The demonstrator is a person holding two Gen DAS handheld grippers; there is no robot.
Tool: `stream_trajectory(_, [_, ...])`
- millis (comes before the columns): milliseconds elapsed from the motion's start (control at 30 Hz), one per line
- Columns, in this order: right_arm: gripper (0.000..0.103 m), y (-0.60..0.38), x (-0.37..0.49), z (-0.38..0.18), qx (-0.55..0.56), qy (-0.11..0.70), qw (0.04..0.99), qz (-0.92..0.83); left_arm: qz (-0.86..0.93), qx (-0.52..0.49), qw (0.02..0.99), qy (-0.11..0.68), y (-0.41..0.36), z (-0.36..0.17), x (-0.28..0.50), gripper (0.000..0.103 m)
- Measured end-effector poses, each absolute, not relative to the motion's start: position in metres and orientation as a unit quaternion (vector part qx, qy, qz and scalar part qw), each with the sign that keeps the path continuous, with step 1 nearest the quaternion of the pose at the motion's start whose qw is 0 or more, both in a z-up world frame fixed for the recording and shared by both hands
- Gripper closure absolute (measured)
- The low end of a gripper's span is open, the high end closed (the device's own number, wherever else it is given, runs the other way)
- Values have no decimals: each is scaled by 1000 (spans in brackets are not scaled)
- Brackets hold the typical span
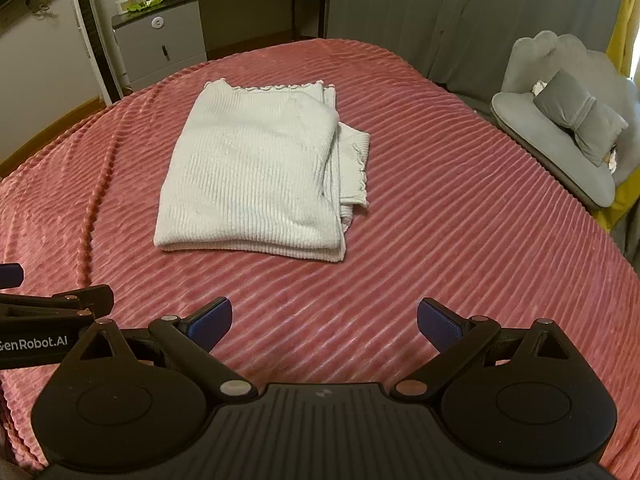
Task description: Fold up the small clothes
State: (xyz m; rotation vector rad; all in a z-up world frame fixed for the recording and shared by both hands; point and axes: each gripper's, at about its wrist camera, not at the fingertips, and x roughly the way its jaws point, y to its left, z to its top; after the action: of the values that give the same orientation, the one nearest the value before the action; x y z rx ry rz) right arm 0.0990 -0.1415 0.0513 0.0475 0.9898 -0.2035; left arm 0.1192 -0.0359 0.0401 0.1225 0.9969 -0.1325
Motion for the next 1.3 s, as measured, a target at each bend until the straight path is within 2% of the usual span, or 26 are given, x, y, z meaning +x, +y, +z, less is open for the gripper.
stream_trajectory(1300, [4,-147,99,55,23,467,878,-99,-65,62,876,474,-42,41,123,0])
